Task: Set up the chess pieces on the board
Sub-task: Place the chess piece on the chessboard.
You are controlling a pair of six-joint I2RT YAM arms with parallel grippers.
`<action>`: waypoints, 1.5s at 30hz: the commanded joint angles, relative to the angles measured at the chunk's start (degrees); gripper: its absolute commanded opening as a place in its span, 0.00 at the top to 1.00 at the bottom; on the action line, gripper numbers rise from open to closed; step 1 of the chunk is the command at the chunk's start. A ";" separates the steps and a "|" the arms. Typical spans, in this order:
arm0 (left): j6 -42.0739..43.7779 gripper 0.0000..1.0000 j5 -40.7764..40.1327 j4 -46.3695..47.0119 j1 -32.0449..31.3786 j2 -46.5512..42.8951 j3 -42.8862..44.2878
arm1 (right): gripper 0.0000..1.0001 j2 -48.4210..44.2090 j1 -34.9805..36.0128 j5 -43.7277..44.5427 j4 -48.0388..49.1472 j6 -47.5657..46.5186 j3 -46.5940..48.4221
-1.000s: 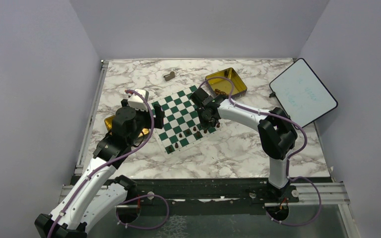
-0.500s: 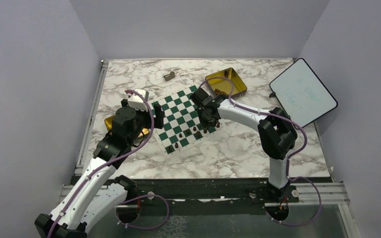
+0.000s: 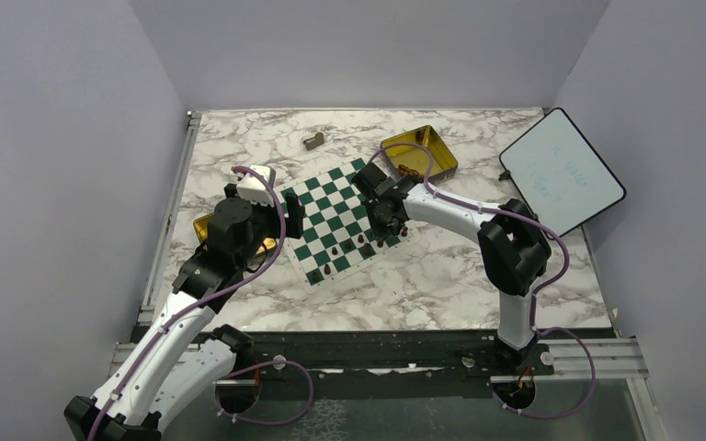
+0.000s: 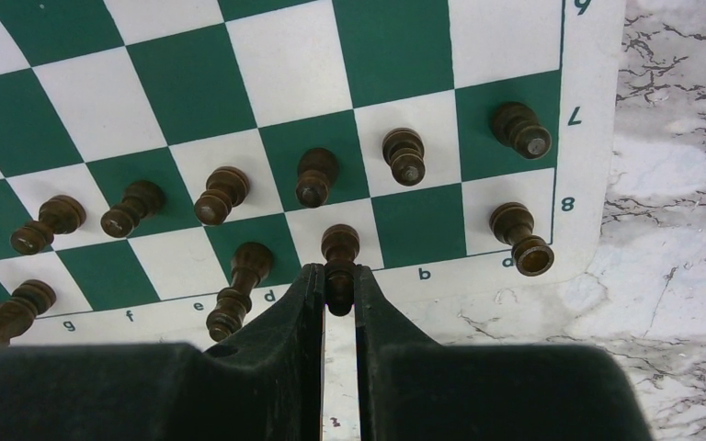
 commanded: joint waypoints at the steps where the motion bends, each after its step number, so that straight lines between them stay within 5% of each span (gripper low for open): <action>1: 0.38 0.01 0.16 0.10 -0.03 -0.79 -0.35 | 0.84 -0.56 0.07 -1.65 -0.89 0.46 -0.22; 45: 0.38 0.01 0.25 0.09 -0.03 -0.97 -0.44 | 0.84 -1.31 0.07 -1.12 -1.13 1.00 1.53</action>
